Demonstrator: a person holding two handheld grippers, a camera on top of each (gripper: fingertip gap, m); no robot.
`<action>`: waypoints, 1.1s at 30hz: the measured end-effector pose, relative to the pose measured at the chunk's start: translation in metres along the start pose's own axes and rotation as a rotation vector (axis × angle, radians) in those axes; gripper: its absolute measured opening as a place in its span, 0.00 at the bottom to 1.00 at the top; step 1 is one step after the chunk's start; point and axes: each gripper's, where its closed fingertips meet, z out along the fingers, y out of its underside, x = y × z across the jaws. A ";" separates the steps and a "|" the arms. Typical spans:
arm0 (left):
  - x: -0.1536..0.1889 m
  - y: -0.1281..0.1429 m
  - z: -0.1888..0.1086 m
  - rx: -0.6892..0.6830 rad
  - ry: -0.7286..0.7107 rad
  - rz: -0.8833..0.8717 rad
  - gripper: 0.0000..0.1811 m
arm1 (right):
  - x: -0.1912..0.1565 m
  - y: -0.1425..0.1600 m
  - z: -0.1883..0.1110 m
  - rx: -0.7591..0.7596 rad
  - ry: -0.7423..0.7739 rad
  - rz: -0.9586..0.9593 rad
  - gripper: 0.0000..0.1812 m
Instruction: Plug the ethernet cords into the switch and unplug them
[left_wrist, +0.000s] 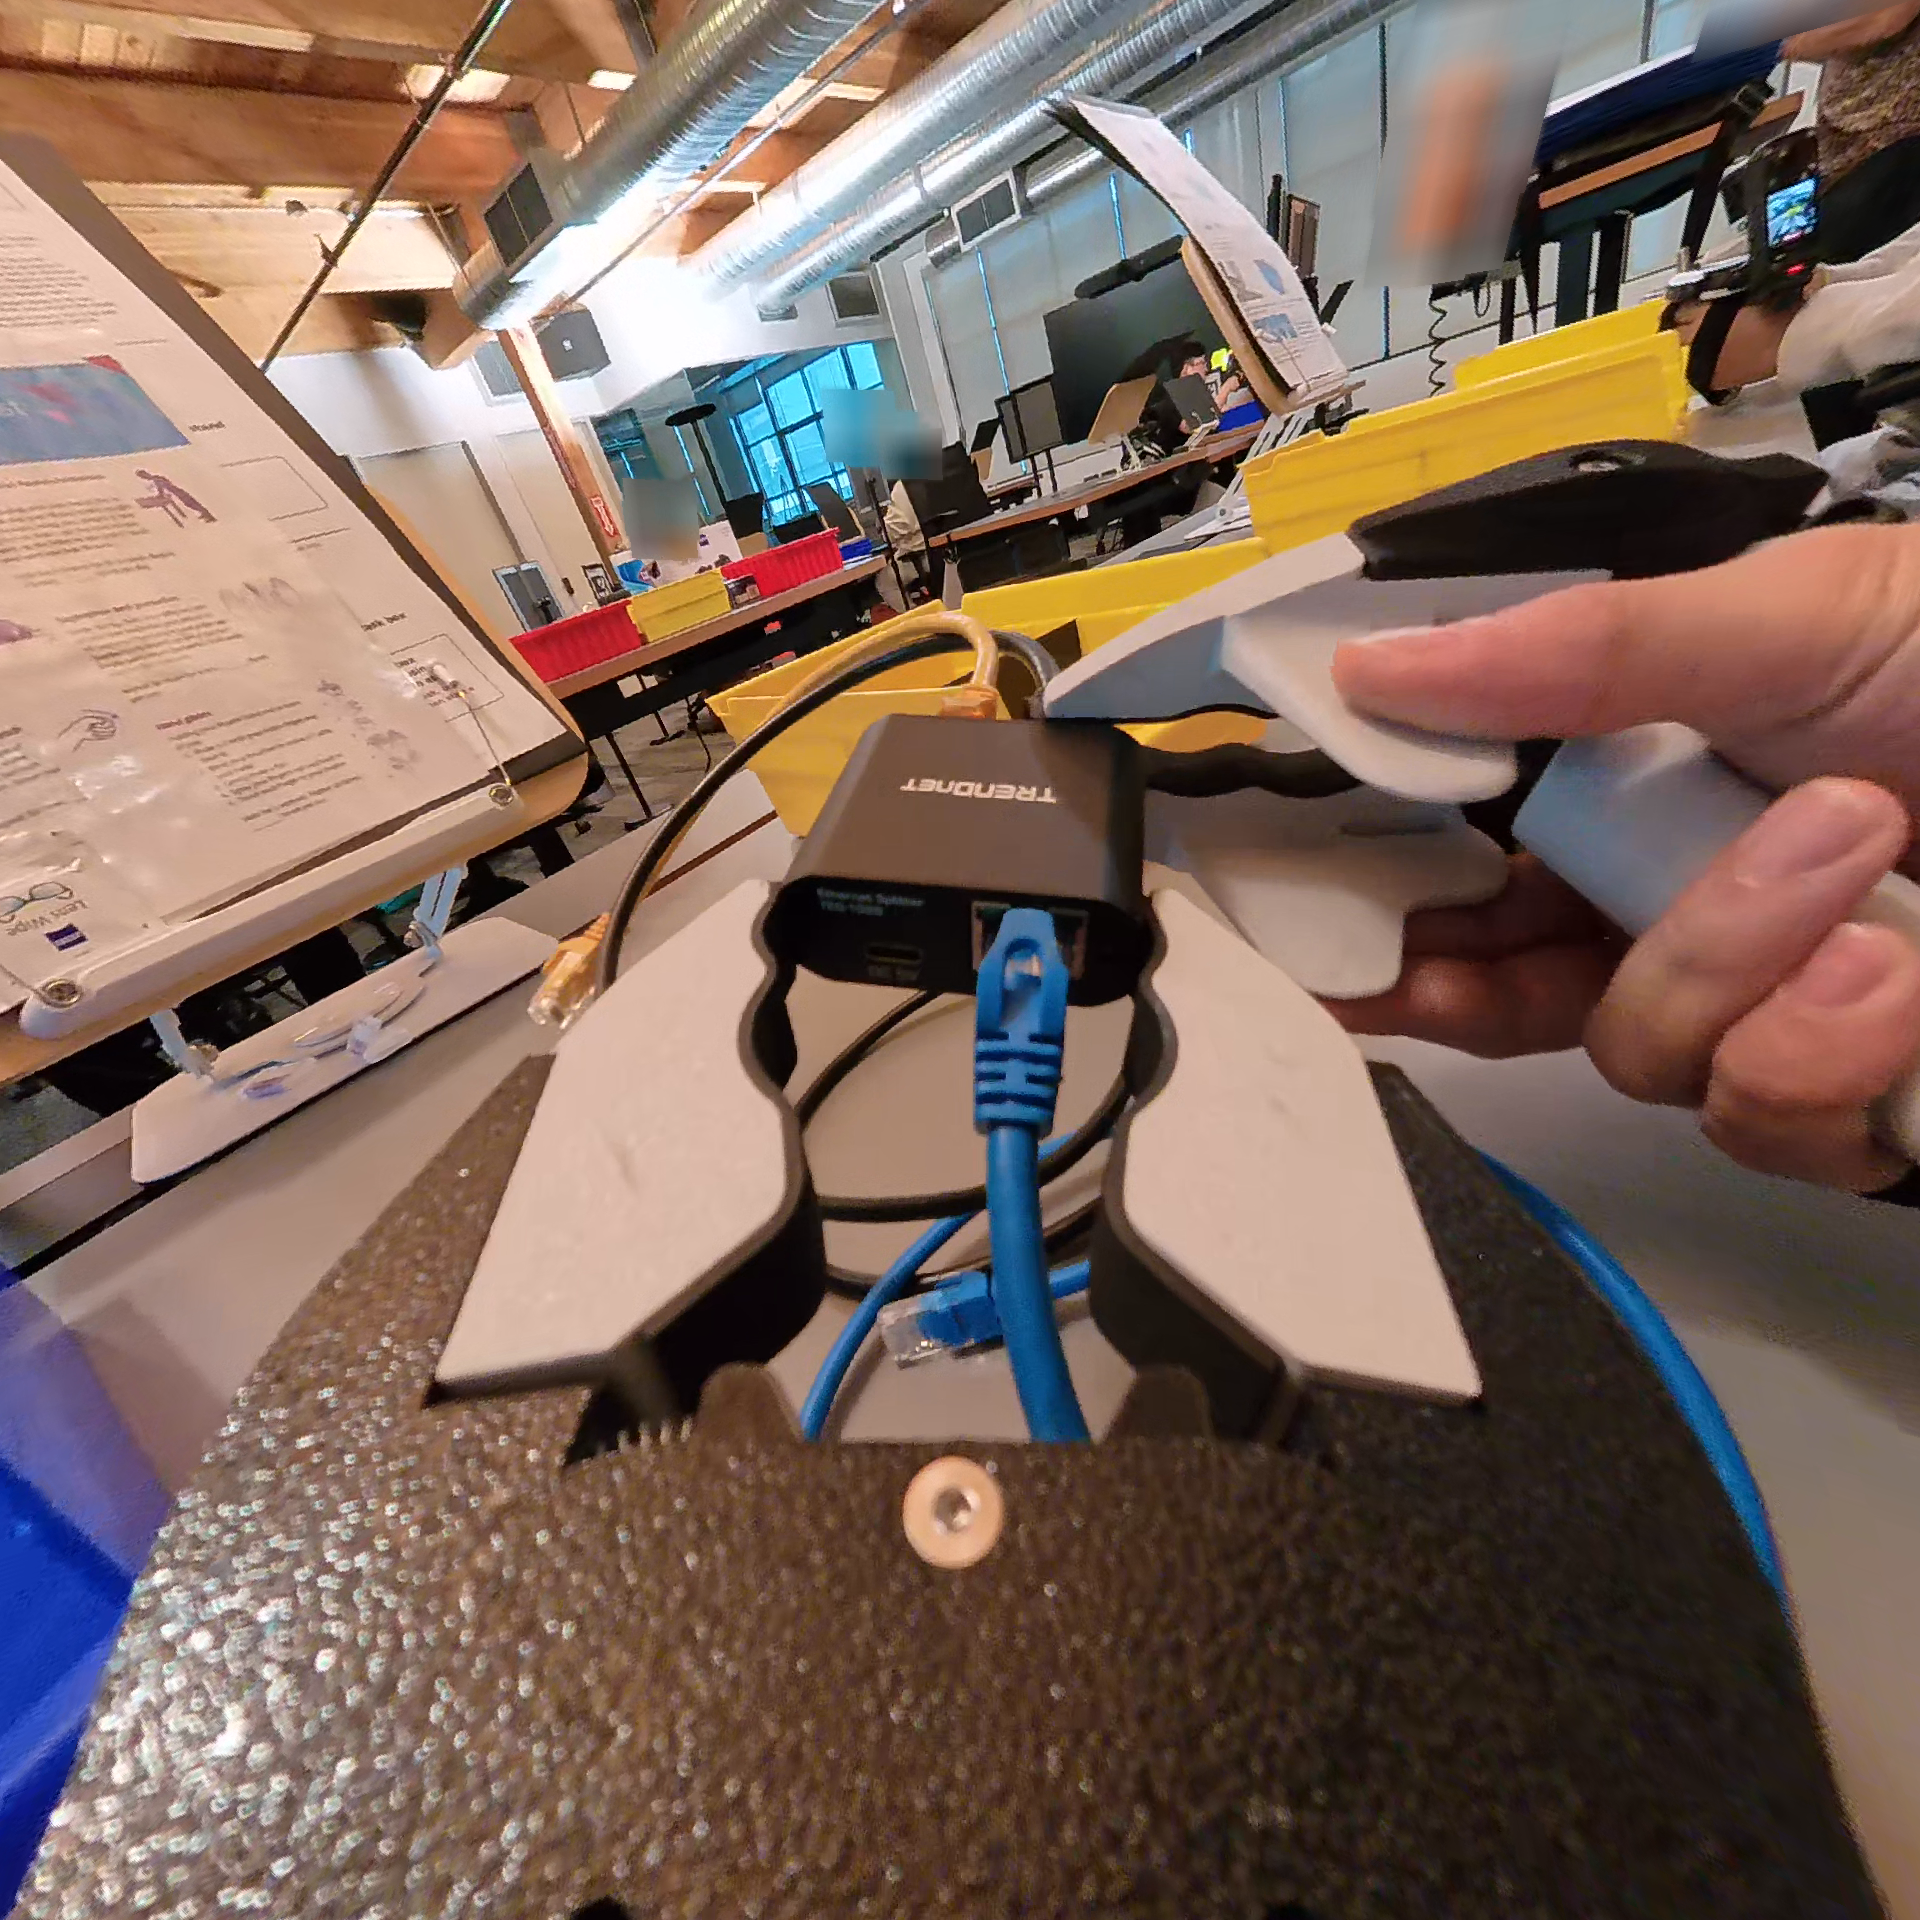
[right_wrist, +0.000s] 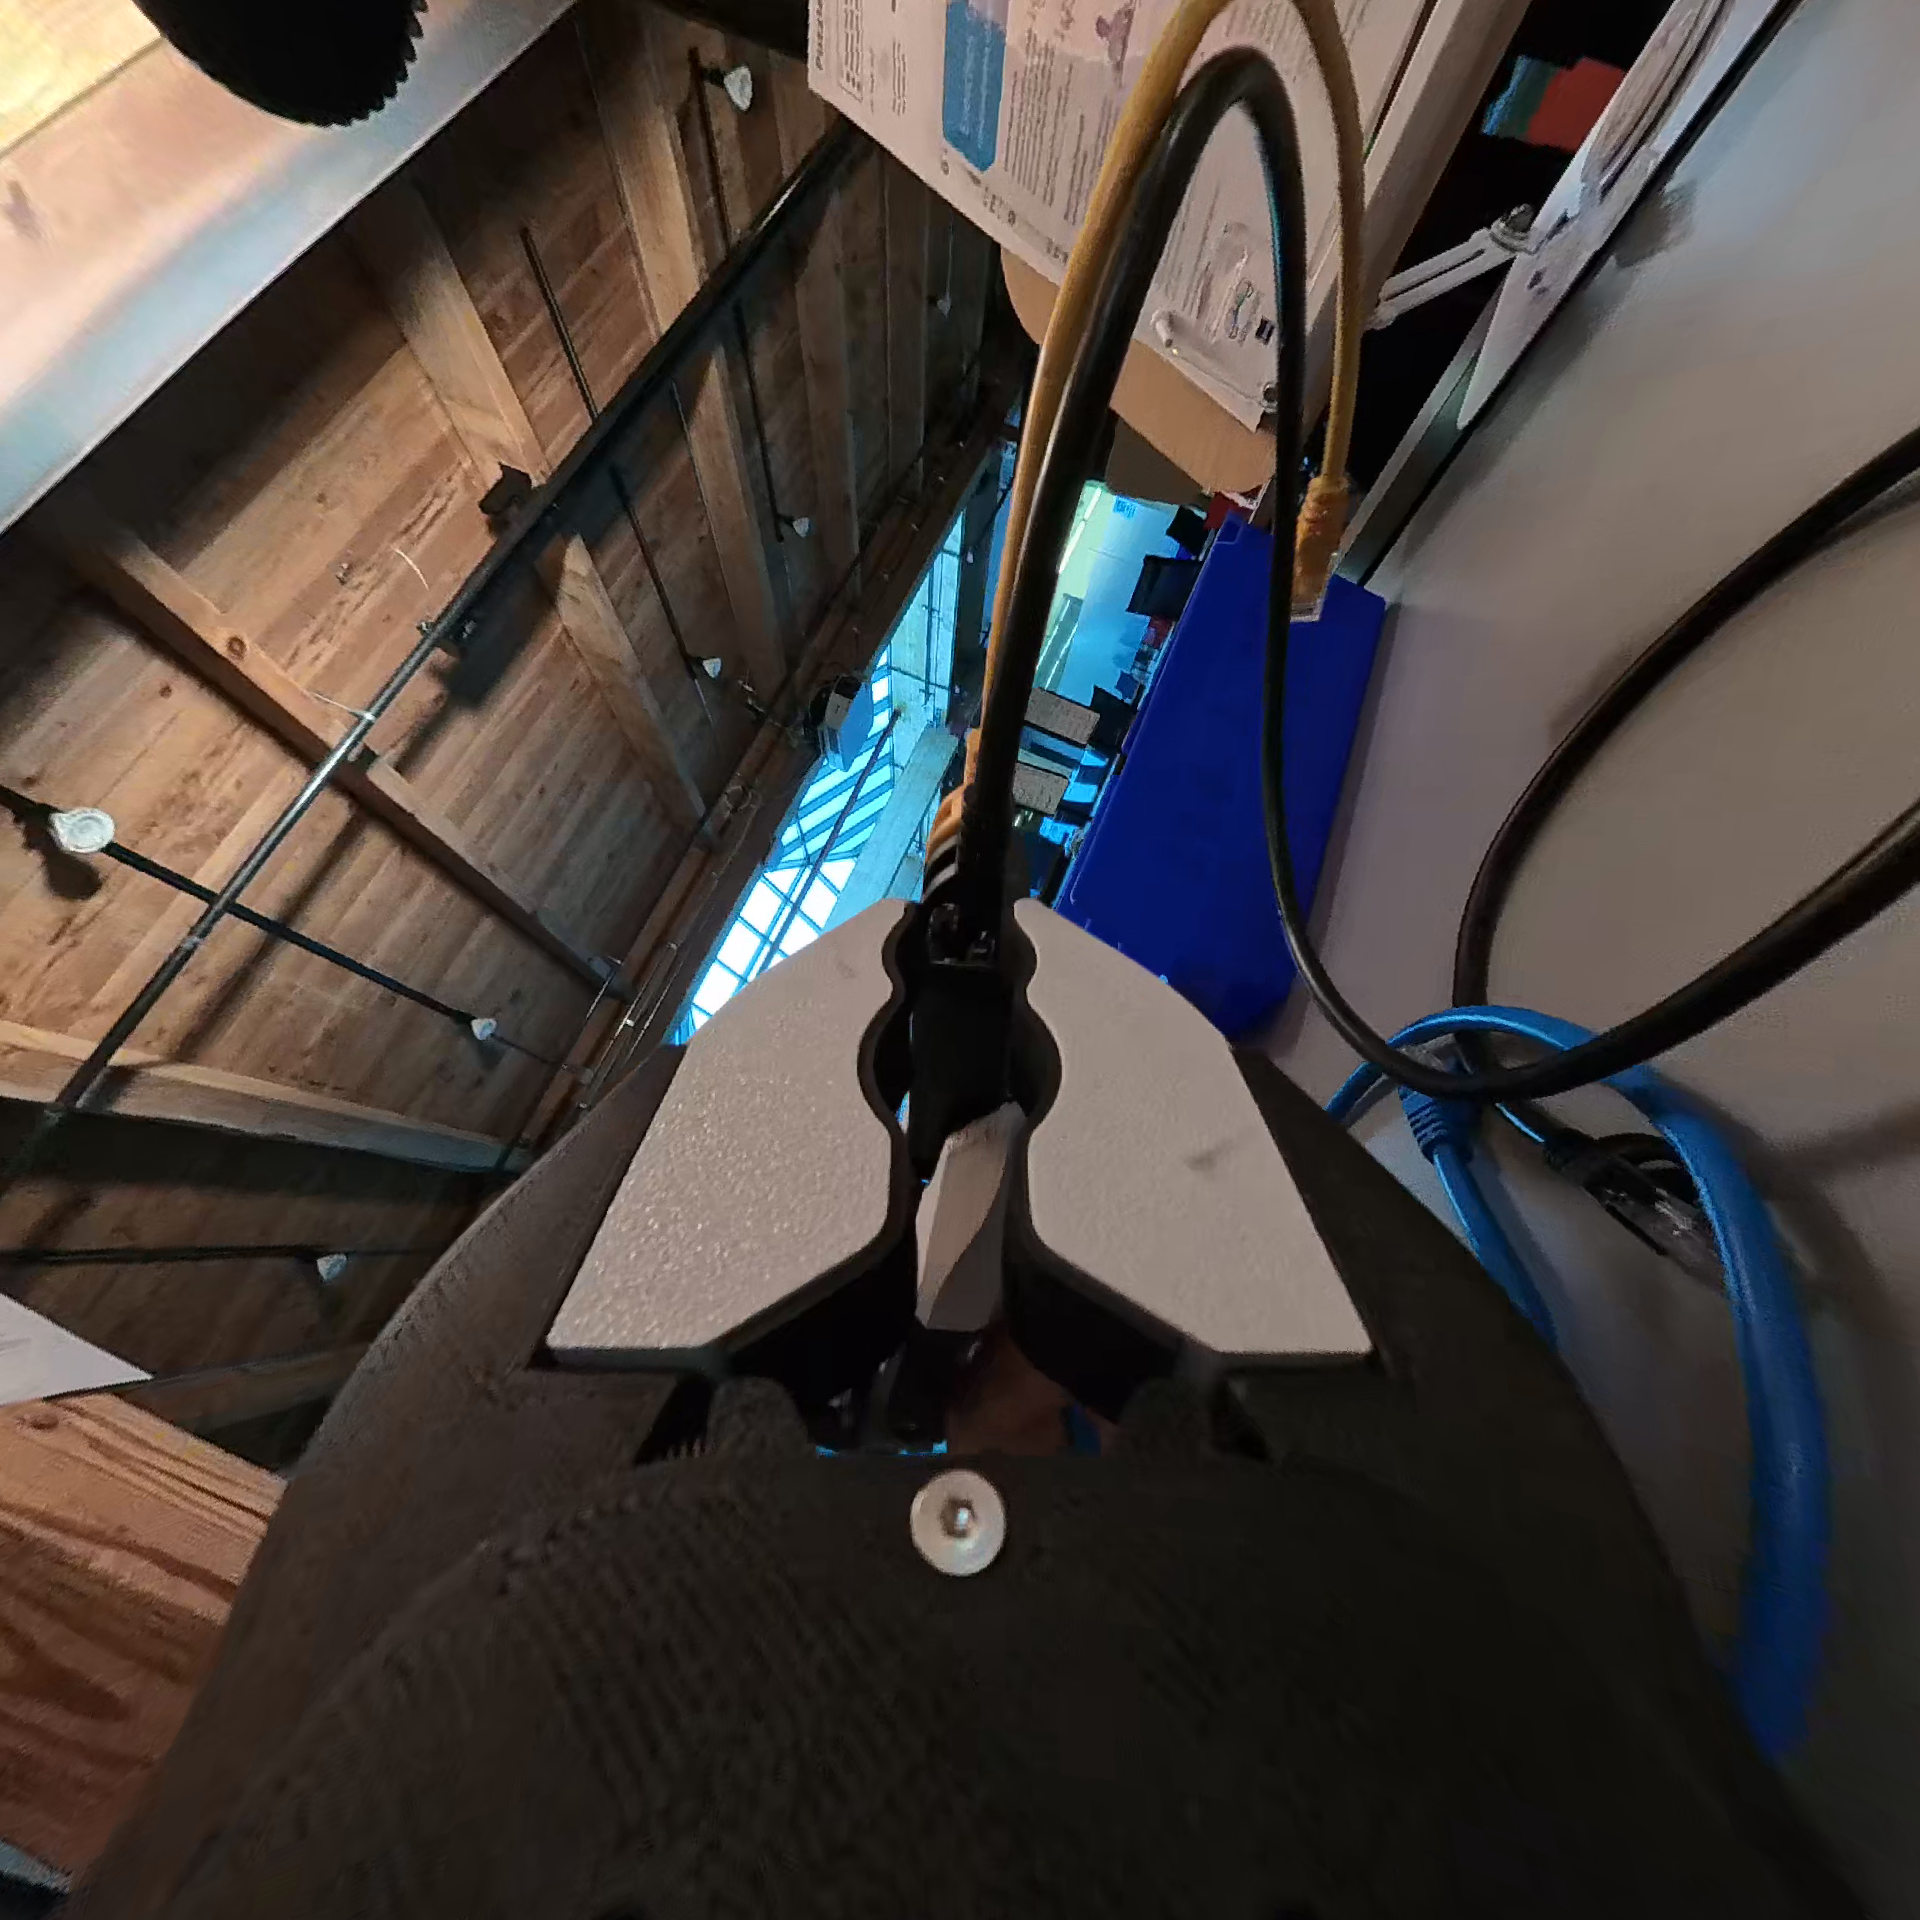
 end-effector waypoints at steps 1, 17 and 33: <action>0.000 0.000 0.000 0.001 -0.003 -0.001 0.34 | 0.000 0.000 0.000 0.003 0.001 0.005 0.07; -0.002 0.006 0.006 -0.063 -0.056 0.019 0.34 | 0.008 -0.004 0.000 0.044 0.039 0.010 0.08; -0.002 0.009 0.008 -0.084 -0.058 0.008 0.34 | 0.008 -0.005 -0.001 0.011 -0.001 -0.125 0.06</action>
